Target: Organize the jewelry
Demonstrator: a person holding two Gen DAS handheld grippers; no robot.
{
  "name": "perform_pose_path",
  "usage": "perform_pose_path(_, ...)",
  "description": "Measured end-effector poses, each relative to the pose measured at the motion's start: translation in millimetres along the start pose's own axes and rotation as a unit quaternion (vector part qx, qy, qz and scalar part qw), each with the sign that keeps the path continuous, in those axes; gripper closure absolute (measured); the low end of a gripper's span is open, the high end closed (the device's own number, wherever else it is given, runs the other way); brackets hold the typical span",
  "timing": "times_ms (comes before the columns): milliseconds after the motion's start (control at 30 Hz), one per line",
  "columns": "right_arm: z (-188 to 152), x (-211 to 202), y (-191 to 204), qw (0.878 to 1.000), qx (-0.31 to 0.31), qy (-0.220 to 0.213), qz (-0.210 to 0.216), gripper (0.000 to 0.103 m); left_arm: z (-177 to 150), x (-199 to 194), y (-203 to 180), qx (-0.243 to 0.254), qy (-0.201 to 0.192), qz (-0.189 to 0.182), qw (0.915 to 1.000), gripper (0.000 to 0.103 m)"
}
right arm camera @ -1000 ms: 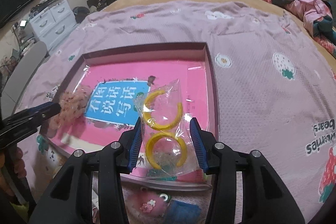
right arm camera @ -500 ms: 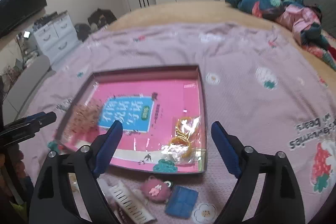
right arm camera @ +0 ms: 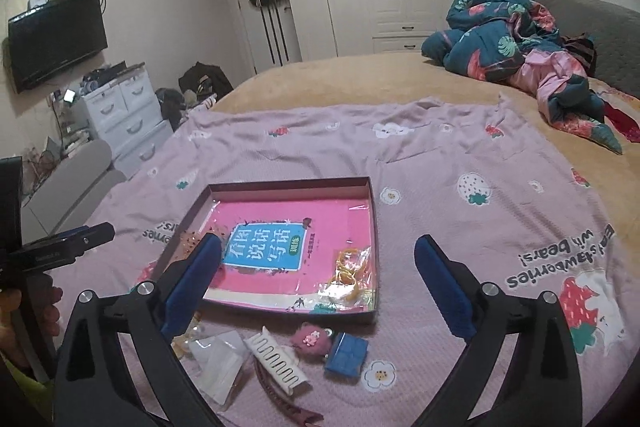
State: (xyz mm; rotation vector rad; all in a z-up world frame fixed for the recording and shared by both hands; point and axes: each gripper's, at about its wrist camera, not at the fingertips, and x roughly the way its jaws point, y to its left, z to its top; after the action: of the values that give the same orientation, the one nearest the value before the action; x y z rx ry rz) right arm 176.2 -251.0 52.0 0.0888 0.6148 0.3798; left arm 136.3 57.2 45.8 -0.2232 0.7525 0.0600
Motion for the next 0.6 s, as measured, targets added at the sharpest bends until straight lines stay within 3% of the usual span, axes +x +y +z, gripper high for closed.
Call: perform_pose_path(600,-16,-50,12,1.000,-0.023,-0.018,-0.001,0.006,-22,-42,0,0.013,-0.014,-0.015,0.9997,0.010)
